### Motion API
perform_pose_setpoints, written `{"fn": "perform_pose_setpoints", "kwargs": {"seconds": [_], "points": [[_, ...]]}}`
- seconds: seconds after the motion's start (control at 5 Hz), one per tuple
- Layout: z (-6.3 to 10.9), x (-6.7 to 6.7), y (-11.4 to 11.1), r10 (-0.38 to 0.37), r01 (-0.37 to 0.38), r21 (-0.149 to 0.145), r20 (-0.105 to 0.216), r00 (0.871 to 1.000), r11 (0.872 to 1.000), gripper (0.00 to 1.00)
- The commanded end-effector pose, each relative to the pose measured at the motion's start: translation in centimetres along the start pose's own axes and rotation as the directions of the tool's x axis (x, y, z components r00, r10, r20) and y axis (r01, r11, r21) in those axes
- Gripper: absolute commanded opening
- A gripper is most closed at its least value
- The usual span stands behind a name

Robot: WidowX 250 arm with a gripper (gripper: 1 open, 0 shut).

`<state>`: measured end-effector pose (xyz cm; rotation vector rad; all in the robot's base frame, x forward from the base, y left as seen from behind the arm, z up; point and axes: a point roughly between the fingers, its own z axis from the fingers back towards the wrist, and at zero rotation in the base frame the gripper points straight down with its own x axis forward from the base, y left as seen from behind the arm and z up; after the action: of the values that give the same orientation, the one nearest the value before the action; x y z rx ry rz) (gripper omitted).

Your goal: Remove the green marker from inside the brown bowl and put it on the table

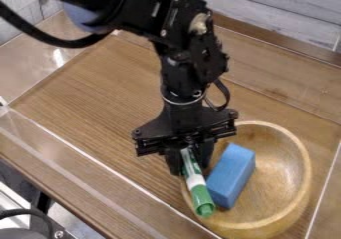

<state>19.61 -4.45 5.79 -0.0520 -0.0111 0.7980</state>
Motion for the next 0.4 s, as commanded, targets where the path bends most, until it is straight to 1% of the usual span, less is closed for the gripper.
{"fn": "perform_pose_setpoints", "kwargs": {"seconds": [0.0,0.2], "points": [[1.31,0.8,-0.62,0.001,0.001,-0.04,0.034,0.999,0.999,0.0],[1.59,0.91,-0.46,-0.004,0.005,-0.039,0.033,0.999,0.999,0.0]]}}
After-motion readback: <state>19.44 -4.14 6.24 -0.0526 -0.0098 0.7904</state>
